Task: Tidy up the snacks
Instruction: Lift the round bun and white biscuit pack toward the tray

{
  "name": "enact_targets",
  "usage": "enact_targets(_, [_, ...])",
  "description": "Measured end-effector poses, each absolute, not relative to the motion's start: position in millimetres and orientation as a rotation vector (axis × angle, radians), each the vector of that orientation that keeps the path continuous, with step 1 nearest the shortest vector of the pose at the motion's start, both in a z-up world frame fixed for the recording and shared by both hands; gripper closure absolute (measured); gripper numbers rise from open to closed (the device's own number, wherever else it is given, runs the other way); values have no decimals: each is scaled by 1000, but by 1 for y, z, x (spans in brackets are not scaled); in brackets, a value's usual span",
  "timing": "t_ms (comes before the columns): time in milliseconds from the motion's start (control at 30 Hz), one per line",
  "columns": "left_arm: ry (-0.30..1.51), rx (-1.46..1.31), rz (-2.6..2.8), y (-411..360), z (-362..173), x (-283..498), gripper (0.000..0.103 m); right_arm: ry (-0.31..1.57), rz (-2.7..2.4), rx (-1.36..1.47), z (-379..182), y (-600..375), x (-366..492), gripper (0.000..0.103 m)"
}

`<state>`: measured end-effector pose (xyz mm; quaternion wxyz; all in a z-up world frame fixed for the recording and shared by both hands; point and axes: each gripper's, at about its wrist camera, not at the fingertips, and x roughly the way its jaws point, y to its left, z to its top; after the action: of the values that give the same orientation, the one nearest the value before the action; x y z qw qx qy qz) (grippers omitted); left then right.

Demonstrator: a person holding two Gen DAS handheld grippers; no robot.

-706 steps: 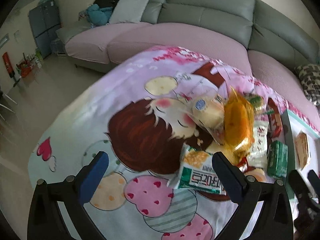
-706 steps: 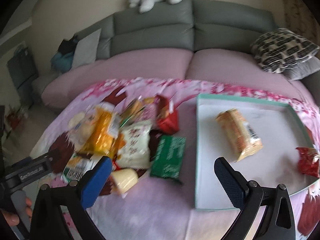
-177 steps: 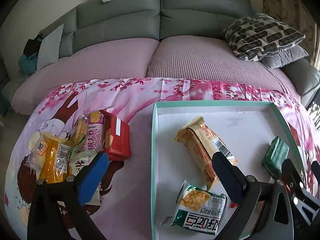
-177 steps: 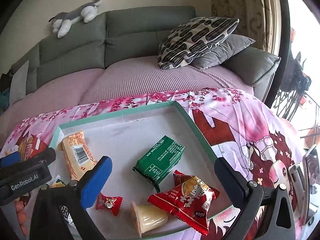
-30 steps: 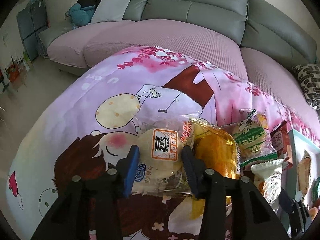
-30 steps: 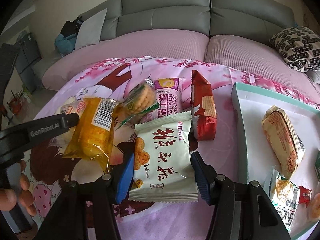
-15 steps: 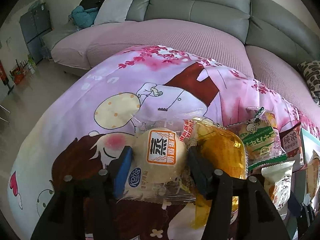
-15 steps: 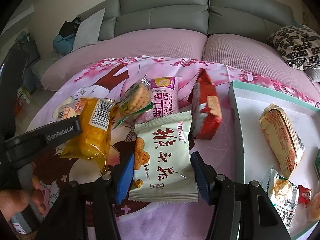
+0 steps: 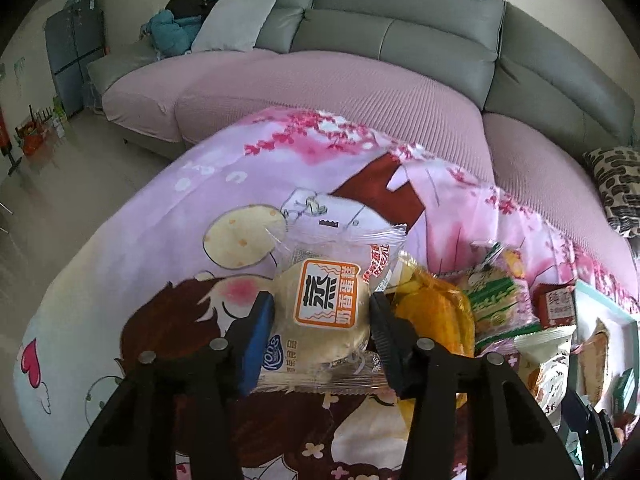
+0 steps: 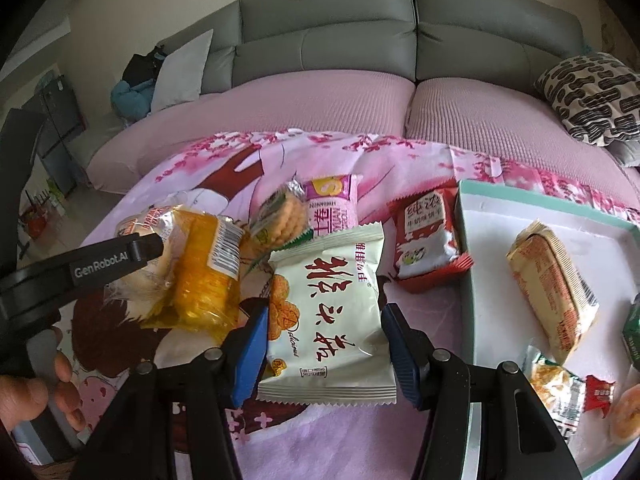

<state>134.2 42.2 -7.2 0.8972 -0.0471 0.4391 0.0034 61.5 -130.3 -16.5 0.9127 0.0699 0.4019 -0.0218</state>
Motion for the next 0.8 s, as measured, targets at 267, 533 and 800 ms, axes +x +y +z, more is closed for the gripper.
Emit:
enact_targets(267, [837, -103, -9, 42, 21, 123, 53, 774, -49, 155, 2, -135, 53, 44])
enact_targets(533, [825, -81, -25, 31, 29, 118, 53, 768, -51, 173, 5, -141, 50, 44])
enact_targets(800, [811, -63, -91, 0, 38, 111, 53, 741, -83, 205, 13, -162, 40, 44])
